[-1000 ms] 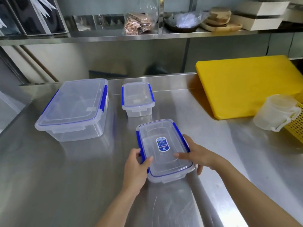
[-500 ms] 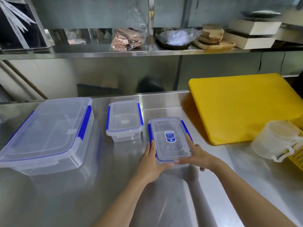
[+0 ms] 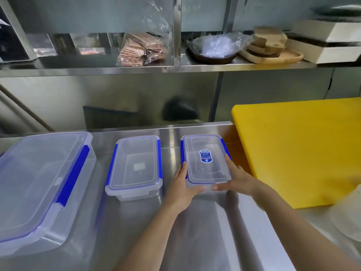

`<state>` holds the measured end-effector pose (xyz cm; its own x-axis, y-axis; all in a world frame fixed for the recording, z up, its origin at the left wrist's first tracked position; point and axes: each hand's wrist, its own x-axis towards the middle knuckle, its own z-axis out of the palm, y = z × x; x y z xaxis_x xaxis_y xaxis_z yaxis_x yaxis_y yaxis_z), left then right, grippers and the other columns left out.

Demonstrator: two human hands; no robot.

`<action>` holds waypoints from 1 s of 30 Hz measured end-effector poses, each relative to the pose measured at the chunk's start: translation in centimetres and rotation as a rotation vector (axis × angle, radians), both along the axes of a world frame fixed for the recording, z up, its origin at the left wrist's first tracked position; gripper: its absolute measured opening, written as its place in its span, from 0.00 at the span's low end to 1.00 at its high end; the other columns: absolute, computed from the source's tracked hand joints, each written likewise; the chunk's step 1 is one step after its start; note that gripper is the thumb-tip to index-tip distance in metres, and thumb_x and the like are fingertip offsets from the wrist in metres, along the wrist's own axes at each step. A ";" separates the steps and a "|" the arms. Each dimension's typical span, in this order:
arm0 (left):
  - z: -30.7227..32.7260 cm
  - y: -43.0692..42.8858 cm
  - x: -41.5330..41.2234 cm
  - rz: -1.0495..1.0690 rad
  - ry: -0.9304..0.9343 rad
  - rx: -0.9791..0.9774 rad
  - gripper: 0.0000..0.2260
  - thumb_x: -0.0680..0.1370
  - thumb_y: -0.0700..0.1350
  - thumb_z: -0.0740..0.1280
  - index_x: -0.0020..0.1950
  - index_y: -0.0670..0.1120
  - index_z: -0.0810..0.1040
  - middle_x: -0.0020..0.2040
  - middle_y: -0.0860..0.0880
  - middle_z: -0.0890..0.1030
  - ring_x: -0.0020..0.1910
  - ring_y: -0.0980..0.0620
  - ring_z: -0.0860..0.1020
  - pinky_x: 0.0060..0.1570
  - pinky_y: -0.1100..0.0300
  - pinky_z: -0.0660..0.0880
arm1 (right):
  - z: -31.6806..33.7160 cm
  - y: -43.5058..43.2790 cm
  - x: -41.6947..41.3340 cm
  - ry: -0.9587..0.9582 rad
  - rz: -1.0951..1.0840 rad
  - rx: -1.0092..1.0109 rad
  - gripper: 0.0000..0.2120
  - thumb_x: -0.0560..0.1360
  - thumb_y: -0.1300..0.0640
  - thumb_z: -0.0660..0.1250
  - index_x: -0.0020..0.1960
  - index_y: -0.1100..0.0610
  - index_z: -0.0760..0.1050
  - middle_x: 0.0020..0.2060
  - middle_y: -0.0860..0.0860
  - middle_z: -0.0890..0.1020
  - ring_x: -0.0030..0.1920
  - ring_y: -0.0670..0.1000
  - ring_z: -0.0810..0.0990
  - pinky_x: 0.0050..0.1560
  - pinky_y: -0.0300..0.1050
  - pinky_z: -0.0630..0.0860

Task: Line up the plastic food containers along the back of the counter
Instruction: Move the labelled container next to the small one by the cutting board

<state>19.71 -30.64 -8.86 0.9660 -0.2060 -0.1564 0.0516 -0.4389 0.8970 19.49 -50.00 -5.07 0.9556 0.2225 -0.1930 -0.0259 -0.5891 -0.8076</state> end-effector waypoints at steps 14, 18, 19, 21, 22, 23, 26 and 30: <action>0.2 -5.5 0.7 0.012 -0.036 0.028 0.43 0.66 0.56 0.75 0.76 0.58 0.54 0.76 0.54 0.64 0.72 0.49 0.67 0.66 0.45 0.71 | 0.0 -5.1 0.4 -0.012 -0.162 -0.712 0.50 0.63 0.27 0.59 0.75 0.47 0.43 0.77 0.47 0.50 0.76 0.51 0.47 0.72 0.62 0.43; 0.2 -6.0 0.8 0.005 -0.030 0.042 0.43 0.68 0.56 0.74 0.76 0.57 0.53 0.77 0.54 0.61 0.73 0.49 0.65 0.68 0.45 0.70 | -0.1 -5.7 0.3 0.013 -0.176 -0.699 0.52 0.59 0.24 0.55 0.75 0.46 0.42 0.77 0.46 0.50 0.76 0.50 0.48 0.72 0.62 0.43; 0.3 -6.0 0.8 -0.002 -0.026 0.052 0.44 0.68 0.56 0.74 0.77 0.56 0.52 0.77 0.54 0.60 0.74 0.49 0.64 0.68 0.45 0.69 | -0.1 -5.7 0.3 0.017 -0.174 -0.697 0.53 0.58 0.24 0.55 0.75 0.46 0.41 0.77 0.47 0.50 0.76 0.51 0.48 0.72 0.62 0.43; 0.5 -5.8 0.8 -0.033 -0.018 0.104 0.44 0.69 0.57 0.72 0.77 0.56 0.50 0.78 0.53 0.56 0.75 0.49 0.62 0.69 0.45 0.67 | 0.3 -5.5 0.2 0.024 -0.163 -0.708 0.53 0.60 0.25 0.57 0.75 0.47 0.40 0.77 0.48 0.49 0.76 0.52 0.47 0.72 0.63 0.44; 0.7 -5.6 0.7 -0.050 -0.021 0.131 0.44 0.69 0.59 0.71 0.77 0.56 0.49 0.78 0.53 0.56 0.75 0.49 0.61 0.69 0.45 0.67 | 0.6 -5.2 0.1 0.021 -0.161 -0.717 0.52 0.61 0.26 0.59 0.75 0.47 0.40 0.77 0.49 0.48 0.76 0.53 0.47 0.72 0.62 0.45; 1.1 -5.3 0.5 -0.051 -0.024 0.151 0.43 0.69 0.62 0.70 0.77 0.57 0.49 0.78 0.52 0.56 0.75 0.48 0.61 0.69 0.45 0.67 | 1.1 -4.8 -0.1 -0.002 -0.165 -0.721 0.51 0.63 0.28 0.61 0.75 0.47 0.40 0.77 0.49 0.47 0.76 0.53 0.47 0.72 0.62 0.45; 3.5 -3.2 -0.5 0.070 -0.122 0.137 0.36 0.72 0.61 0.67 0.76 0.55 0.55 0.77 0.52 0.59 0.75 0.50 0.60 0.72 0.48 0.63 | 2.6 -2.3 -0.4 -0.215 -0.207 -0.693 0.47 0.65 0.30 0.62 0.75 0.46 0.45 0.77 0.49 0.49 0.76 0.52 0.48 0.72 0.58 0.45; 6.1 3.8 -2.2 0.503 -0.308 0.073 0.20 0.77 0.48 0.66 0.68 0.46 0.70 0.66 0.47 0.74 0.66 0.46 0.70 0.64 0.55 0.68 | 4.1 3.6 -0.3 -0.366 -0.167 -0.515 0.38 0.69 0.36 0.64 0.73 0.47 0.54 0.75 0.49 0.58 0.74 0.51 0.55 0.72 0.55 0.49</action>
